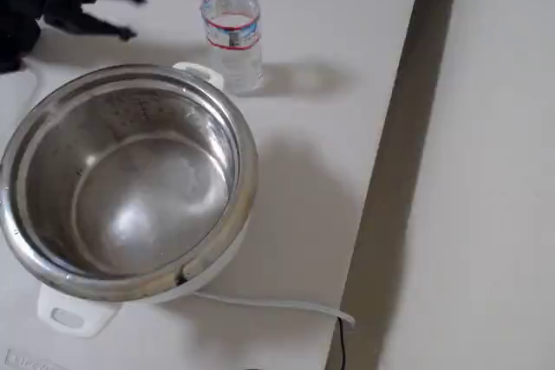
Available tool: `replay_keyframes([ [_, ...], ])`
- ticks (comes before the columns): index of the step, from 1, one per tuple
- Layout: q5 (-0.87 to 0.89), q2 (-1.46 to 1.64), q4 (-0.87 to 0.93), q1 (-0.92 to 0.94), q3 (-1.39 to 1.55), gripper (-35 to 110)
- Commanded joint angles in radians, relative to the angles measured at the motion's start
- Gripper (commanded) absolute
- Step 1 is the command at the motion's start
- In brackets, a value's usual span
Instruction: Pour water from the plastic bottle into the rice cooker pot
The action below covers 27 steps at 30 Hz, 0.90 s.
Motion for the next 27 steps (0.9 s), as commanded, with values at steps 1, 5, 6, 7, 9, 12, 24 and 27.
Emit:
replay_keyframes([
  [1, -0.023, -0.508, -0.497, 0.037, -0.167, 50],
  [5, -0.008, -0.831, -0.681, 0.067, -0.328, 54],
  [6, -0.008, -0.888, -0.724, 0.066, -0.347, 55],
  [7, -0.008, -0.946, -0.772, 0.063, -0.367, 55],
  [9, -0.008, -1.074, -0.85, 0.061, -0.423, 56],
  [12, -0.008, -1.238, -0.948, 0.057, -0.509, 56],
  [24, -0.015, -1.749, -1.124, 0.041, -0.925, 55],
  [27, -0.017, -1.845, -1.16, 0.049, -1.0, 55],
])
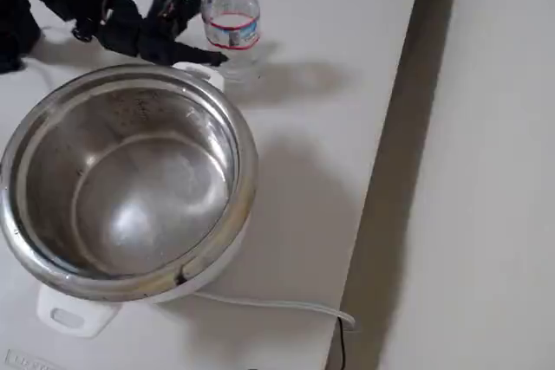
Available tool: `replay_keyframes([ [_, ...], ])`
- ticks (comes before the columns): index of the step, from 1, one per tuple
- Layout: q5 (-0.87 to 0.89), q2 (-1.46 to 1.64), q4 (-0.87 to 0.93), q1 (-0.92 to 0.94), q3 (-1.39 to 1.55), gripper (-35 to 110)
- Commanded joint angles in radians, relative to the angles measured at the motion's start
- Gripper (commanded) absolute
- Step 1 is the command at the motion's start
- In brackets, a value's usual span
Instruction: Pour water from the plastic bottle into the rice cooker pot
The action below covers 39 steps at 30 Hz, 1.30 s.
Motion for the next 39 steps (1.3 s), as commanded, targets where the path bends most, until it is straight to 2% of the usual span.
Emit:
replay_keyframes([
  [1, 0.002, -0.115, -0.075, 0.005, -0.175, 55],
  [4, 0.002, -0.198, -0.086, 0.012, -0.253, 51],
  [7, 0.049, -0.259, -0.12, 0.02, -0.325, 32],
  [11, 0.057, -0.262, -0.147, 0.014, -0.333, 21],
  [19, 0.101, -0.077, -0.114, -0.014, -0.325, 20],
  [29, 0.307, 0.393, 0.348, 0.021, -0.368, 20],
  [34, 0.569, 0.561, 0.733, 0.094, -0.522, 19],
  [39, 0.861, 0.603, 1.009, 0.196, -0.687, 19],
])
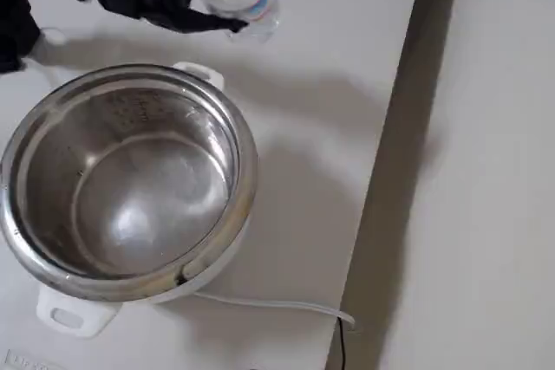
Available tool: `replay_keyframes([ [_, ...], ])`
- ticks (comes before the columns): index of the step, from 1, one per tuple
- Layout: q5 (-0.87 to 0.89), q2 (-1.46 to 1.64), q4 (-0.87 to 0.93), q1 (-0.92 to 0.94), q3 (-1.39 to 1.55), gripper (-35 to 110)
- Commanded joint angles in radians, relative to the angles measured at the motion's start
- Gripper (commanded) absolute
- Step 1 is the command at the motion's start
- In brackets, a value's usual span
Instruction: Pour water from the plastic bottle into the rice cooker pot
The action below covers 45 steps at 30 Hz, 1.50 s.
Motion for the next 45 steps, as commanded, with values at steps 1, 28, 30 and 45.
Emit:
replay_keyframes([
  [1, 0.262, 0.186, 0.215, 0.091, -0.239, 19],
  [28, 1.193, -0.21, 0.776, 0.175, -1.088, 19],
  [30, 1.235, -0.216, 0.781, 0.178, -1.088, 19],
  [45, 1.463, -0.224, 0.833, 0.199, -1.088, 19],
])
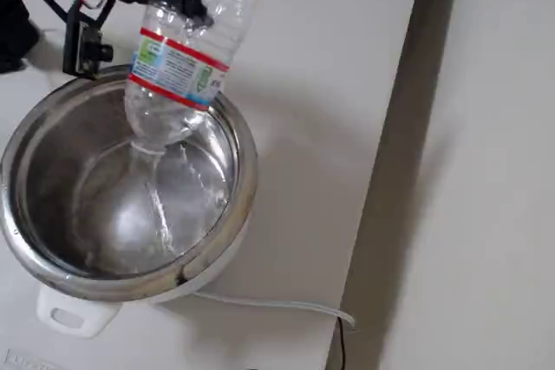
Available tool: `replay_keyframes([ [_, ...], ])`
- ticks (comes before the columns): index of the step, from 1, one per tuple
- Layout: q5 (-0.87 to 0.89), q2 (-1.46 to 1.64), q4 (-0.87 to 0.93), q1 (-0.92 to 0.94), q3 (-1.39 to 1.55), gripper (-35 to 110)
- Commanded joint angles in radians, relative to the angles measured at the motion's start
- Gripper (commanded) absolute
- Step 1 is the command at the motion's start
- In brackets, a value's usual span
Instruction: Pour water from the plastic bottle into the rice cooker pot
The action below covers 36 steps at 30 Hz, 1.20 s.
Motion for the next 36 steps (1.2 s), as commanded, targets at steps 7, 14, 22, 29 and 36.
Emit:
replay_keyframes([
  [7, 0.06, 0.023, 0.017, 0.037, -0.137, 19],
  [14, 0.064, 0.02, 0.015, 0.051, -0.137, 19],
  [22, 0.064, 0.023, 0.021, 0.057, -0.137, 19],
  [29, 0.066, 0.028, 0.023, 0.058, -0.137, 19],
  [36, 0.066, 0.029, 0.035, 0.063, -0.13, 19],
])
